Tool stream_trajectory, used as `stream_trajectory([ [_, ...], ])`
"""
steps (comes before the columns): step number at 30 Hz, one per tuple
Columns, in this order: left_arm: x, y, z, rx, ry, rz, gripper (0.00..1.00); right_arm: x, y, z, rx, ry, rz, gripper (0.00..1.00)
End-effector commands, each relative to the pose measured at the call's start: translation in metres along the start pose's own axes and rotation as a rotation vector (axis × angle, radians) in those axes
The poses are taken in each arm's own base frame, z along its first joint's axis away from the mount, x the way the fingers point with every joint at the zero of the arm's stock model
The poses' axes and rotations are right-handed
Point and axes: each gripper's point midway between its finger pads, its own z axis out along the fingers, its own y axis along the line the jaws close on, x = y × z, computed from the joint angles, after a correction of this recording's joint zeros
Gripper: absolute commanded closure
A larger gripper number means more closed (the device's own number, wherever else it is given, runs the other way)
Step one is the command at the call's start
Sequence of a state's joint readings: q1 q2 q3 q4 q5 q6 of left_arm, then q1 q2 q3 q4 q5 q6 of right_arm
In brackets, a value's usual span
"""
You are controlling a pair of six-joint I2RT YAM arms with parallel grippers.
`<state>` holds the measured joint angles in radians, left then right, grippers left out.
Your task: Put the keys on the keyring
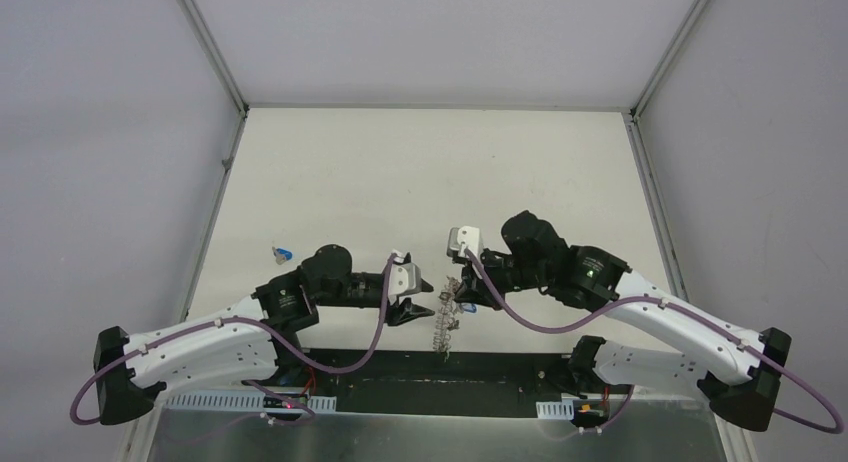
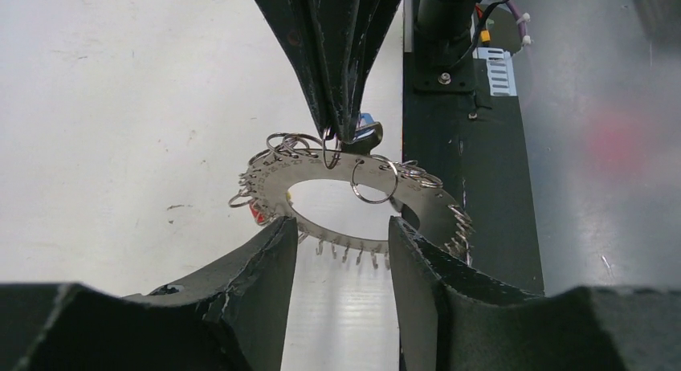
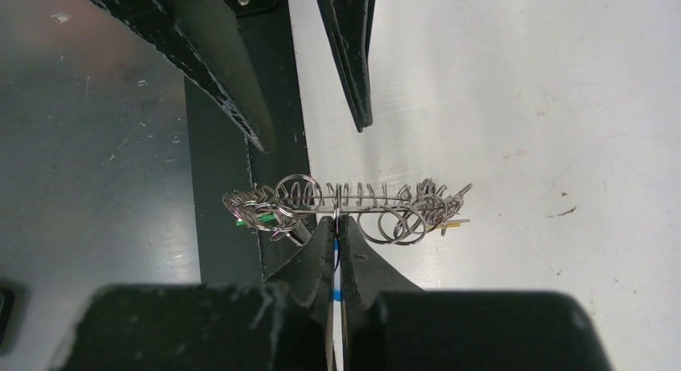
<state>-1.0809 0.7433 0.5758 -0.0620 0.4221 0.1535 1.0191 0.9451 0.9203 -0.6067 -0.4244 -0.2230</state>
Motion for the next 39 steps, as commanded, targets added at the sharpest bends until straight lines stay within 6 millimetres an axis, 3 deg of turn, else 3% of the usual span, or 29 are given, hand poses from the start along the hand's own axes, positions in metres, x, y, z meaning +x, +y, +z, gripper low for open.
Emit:
stream_trajectory([
  [1,-0.031,-0.002,0.007,0.029,-0.098,0.045,0.55,-0.023,0.006,-0.012,-0.034,0.006,-0.01,1.0],
  [8,-0.035,-0.005,0.018,0.058,-0.153,0.019,0.59,-0.028,0.014,-0.013,-0.119,0.015,0.032,1.0],
  [32,-0.025,-0.01,0.038,0.13,-0.115,-0.015,1.0,-0.032,0.014,-0.014,-0.146,-0.012,0.049,1.0],
  [36,-0.026,-0.009,0.038,0.12,-0.124,-0.023,1.0,-0.031,0.01,-0.013,-0.126,-0.016,0.048,1.0],
  [37,-0.027,-0.008,0.037,0.114,-0.129,-0.026,1.0,-0.032,0.008,-0.013,-0.113,-0.026,0.048,0.99],
  [39,-0.027,-0.007,0.036,0.103,-0.138,-0.034,1.0,-0.037,0.005,-0.014,-0.087,-0.051,0.043,0.84],
])
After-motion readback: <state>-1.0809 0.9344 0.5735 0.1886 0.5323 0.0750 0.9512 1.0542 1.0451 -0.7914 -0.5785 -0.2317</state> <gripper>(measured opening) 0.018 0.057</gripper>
